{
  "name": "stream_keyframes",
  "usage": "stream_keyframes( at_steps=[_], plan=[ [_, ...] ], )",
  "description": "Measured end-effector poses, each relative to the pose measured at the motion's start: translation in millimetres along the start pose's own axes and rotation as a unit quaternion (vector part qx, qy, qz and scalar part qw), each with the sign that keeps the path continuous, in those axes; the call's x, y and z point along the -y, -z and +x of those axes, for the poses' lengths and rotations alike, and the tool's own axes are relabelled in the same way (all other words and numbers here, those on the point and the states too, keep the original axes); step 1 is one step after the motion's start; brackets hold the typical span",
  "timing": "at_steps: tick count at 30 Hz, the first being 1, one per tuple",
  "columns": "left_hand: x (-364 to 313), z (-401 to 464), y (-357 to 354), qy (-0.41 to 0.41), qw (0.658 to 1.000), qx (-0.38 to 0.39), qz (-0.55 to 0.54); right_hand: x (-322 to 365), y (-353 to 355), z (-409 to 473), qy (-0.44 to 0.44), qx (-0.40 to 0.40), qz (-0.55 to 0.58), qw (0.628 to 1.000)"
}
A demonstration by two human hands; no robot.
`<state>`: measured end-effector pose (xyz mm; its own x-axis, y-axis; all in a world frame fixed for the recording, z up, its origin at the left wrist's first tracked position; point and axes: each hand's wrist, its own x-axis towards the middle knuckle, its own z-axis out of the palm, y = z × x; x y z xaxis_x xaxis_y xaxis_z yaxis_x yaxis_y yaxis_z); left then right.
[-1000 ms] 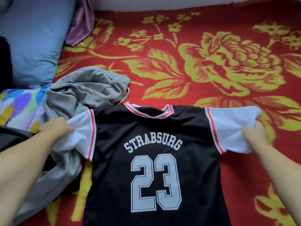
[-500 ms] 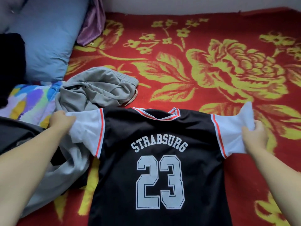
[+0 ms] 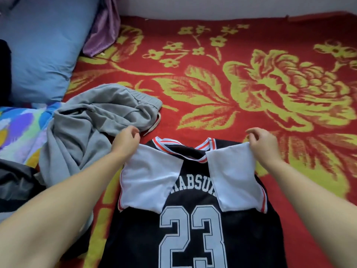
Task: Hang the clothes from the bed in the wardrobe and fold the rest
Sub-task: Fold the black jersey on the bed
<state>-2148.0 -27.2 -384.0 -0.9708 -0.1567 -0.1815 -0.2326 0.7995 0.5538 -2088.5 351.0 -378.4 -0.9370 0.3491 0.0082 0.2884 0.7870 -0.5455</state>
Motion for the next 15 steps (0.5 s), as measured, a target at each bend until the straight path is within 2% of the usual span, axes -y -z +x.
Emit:
stream_keyframes(
  at_steps=[2,4,6,8,9,10,11,13,15],
  plan=[
    [-7,22,-13,-0.032,0.999,0.028,0.031,11,-18,28,0.031,0.042,-0.032,0.998],
    [-8,43,-37,0.012,0.990,0.099,0.098,24,-45,51,0.017,0.151,-0.097,0.984],
    [-7,54,-52,0.038,0.969,0.171,0.173,33,-66,61,-0.001,0.287,-0.169,0.943],
    [-7,54,-56,-0.001,0.951,0.240,0.193,37,-76,62,0.006,0.370,-0.203,0.907],
    [-7,54,-56,-0.026,0.950,0.261,0.167,37,-76,62,0.009,0.393,-0.207,0.896],
    [-9,53,-53,-0.054,0.957,0.257,0.124,37,-74,61,0.016,0.398,-0.199,0.895],
    [-10,52,-49,-0.083,0.969,0.217,0.081,37,-70,62,0.029,0.380,-0.183,0.906],
    [-16,55,-39,-0.136,0.988,0.055,0.046,35,-62,67,0.053,0.241,-0.117,0.962],
    [-24,61,-32,-0.158,0.981,-0.069,0.089,33,-58,74,0.033,0.090,-0.080,0.992]
  ],
)
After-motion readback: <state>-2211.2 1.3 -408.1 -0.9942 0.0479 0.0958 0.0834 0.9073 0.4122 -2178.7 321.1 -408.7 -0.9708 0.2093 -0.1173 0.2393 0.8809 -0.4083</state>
